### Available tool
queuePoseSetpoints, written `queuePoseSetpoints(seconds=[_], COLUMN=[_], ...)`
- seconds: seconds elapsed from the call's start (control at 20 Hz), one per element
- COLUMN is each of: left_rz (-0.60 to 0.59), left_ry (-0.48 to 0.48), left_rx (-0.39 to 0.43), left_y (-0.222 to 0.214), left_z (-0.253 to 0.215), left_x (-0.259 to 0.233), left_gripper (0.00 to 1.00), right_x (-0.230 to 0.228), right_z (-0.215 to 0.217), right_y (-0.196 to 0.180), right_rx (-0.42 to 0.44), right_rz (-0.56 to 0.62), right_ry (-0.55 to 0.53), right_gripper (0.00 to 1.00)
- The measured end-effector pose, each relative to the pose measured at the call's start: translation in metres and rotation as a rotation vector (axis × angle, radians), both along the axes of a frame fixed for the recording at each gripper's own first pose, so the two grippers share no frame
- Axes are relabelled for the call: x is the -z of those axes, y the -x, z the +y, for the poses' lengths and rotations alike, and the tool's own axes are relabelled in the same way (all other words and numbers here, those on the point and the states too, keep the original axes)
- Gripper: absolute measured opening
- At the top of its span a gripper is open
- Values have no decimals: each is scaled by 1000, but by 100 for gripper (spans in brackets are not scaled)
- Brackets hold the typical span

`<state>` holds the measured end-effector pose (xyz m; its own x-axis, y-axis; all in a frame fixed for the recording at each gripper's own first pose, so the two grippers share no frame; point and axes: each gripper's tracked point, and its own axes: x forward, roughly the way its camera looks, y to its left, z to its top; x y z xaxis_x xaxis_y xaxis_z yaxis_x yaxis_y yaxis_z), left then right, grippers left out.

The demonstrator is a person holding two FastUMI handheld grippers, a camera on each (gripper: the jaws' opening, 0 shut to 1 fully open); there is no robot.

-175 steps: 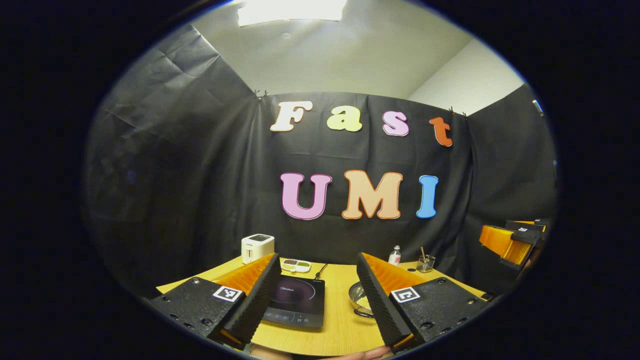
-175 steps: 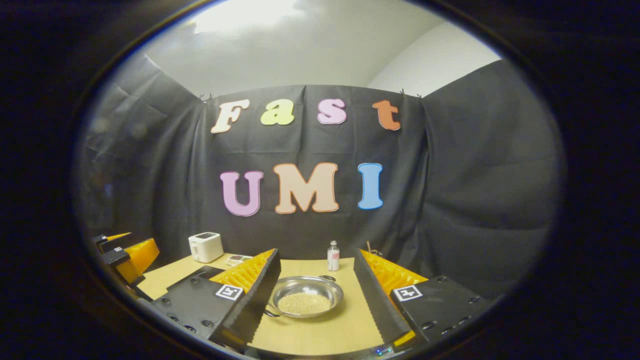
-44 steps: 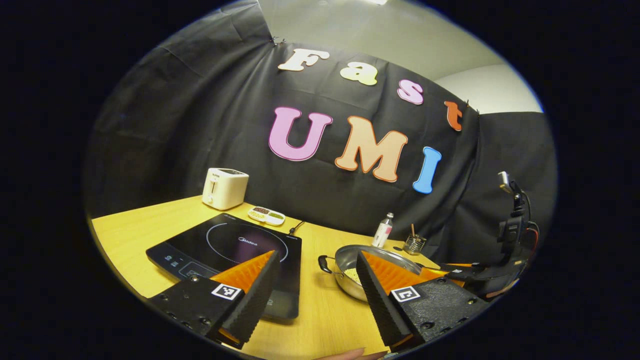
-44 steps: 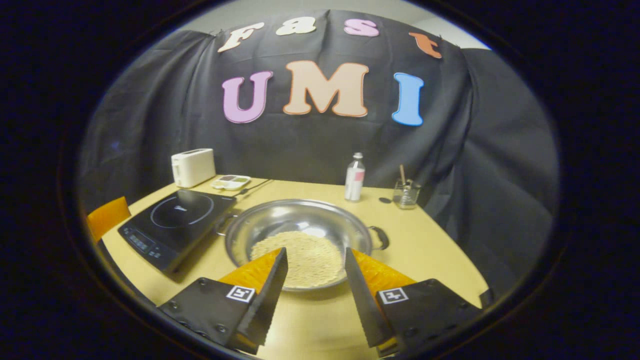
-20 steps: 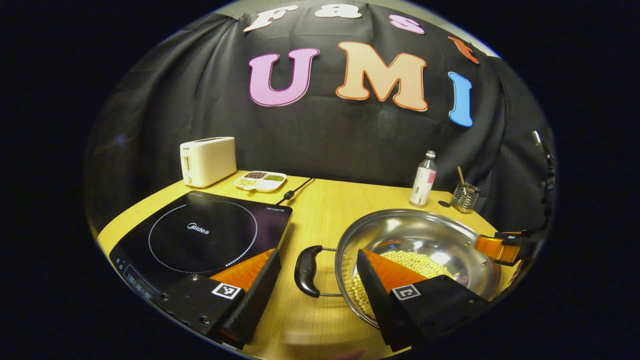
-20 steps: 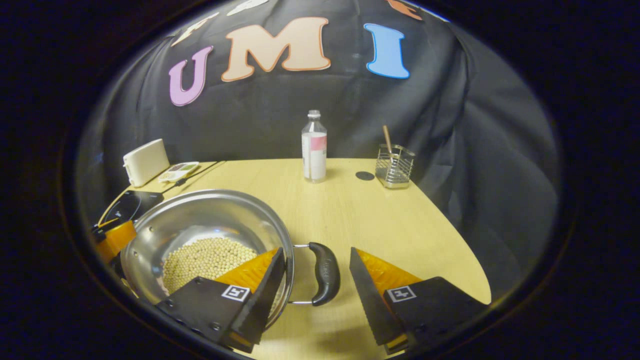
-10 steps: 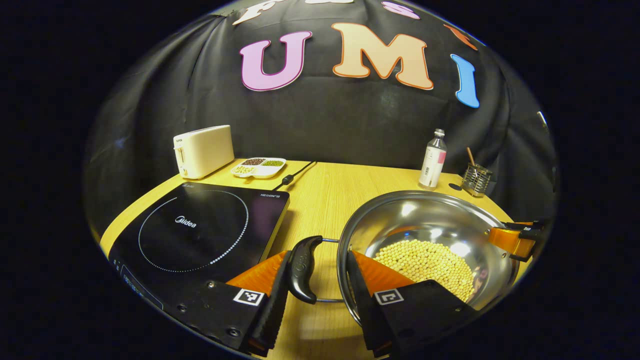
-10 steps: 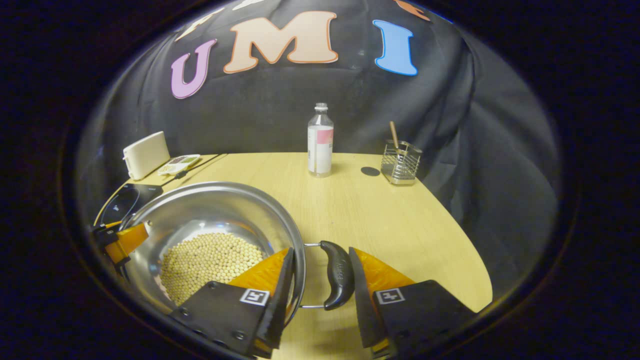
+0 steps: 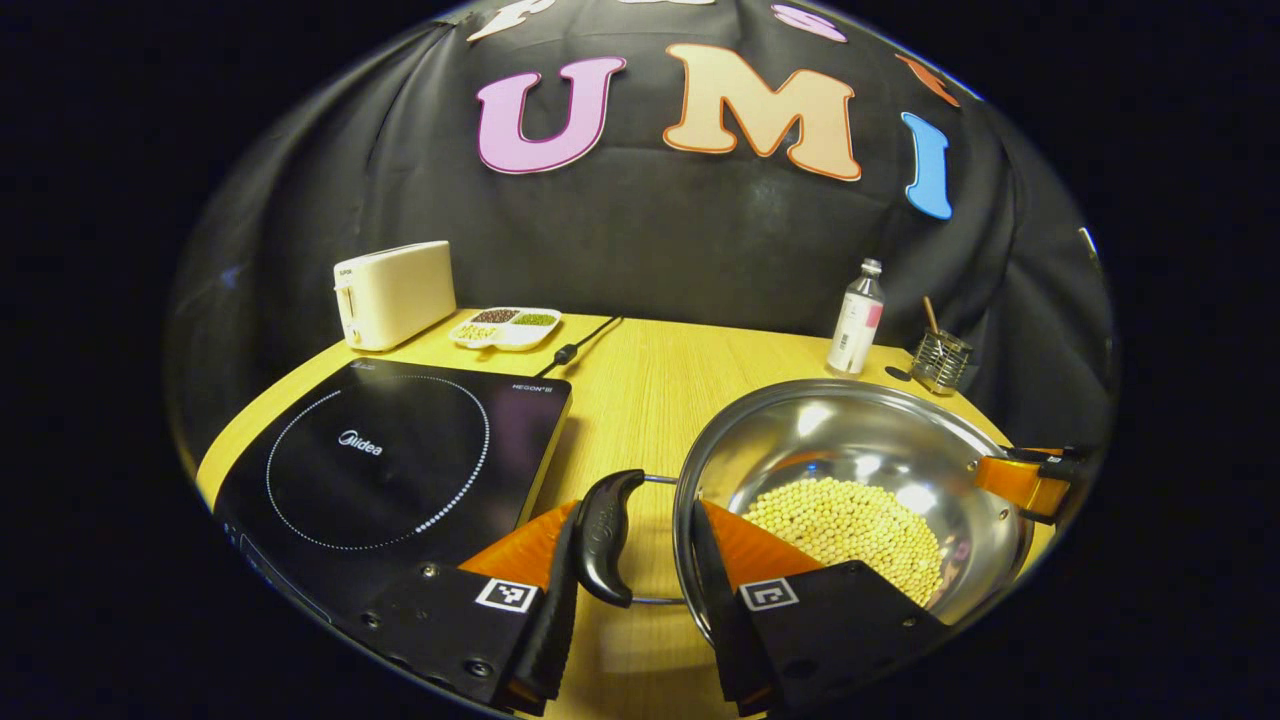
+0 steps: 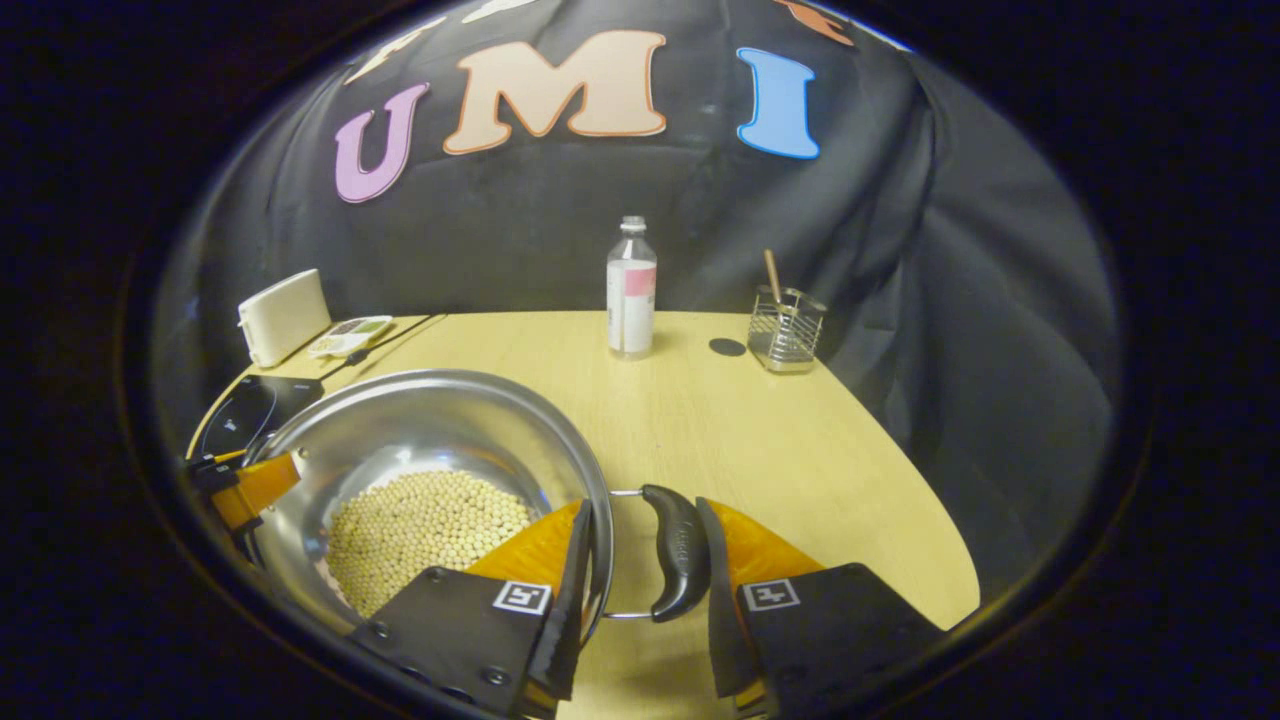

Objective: First push the handle of the pot to place it horizontally, then grasp the pot with both hands and set it on the induction cooktop.

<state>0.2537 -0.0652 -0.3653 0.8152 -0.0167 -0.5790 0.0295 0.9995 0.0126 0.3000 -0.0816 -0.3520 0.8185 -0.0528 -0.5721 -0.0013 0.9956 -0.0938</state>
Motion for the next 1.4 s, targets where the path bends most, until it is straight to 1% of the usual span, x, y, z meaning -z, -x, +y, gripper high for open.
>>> queuePoseSetpoints(seconds=[0.05, 0.1, 0.15, 0.2, 0.3, 0.35, 0.4, 0.6, 0.65, 0.7, 0.75, 0.8, 0.85, 0.9, 0.95, 1.0, 1.05, 1.15, 1.4], left_rz=[-10, -14, -21, -28, -46, -55, -60, -97, -102, -112, -116, -120, -128, -130, -132, -128, -126, -124, -110], left_ry=[-2, -6, -6, -7, -4, -3, -2, -8, -11, -12, -14, -16, -17, -22, -27, -34, -39, -49, -65], left_rx=[4, 9, 10, 9, 6, 4, 2, -11, -14, -18, -22, -27, -32, -36, -40, -48, -55, -69, -86], left_y=[0, 2, 3, 4, 8, 9, 11, 17, 18, 17, 17, 18, 17, 18, 17, 17, 16, 11, -1], left_z=[1, 3, 6, 9, 16, 22, 28, 58, 67, 78, 88, 99, 110, 121, 134, 148, 161, 186, 238], left_x=[-5, -10, -17, -22, -37, -44, -49, -74, -79, -85, -90, -93, -97, -99, -101, -102, -102, -101, -95], left_gripper=[60, 59, 59, 59, 59, 60, 59, 59, 58, 58, 59, 58, 59, 59, 58, 58, 57, 60, 59], right_x=[-4, -7, -12, -17, -29, -35, -41, -61, -65, -69, -74, -76, -78, -80, -79, -77, -74, -69, -54], right_z=[2, 4, 7, 11, 21, 28, 33, 67, 78, 88, 100, 111, 124, 136, 149, 163, 177, 203, 260], right_y=[3, 6, 9, 12, 17, 19, 22, 31, 32, 33, 34, 35, 36, 35, 35, 35, 33, 31, 18], right_rx=[8, 12, 20, 21, 17, 16, 16, -5, -13, -18, -25, -32, -39, -46, -54, -61, -68, -77, -101], right_rz=[-4, -4, -9, -16, -34, -41, -50, -78, -86, -92, -97, -102, -106, -109, -107, -104, -98, -88, -64], right_ry=[-8, -14, -24, -27, -25, -26, -31, -37, -38, -40, -40, -40, -42, -43, -43, -46, -48, -58, -61], right_gripper=[50, 54, 54, 50, 50, 50, 50, 49, 49, 54, 54, 54, 49, 54, 54, 49, 49, 49, 49])
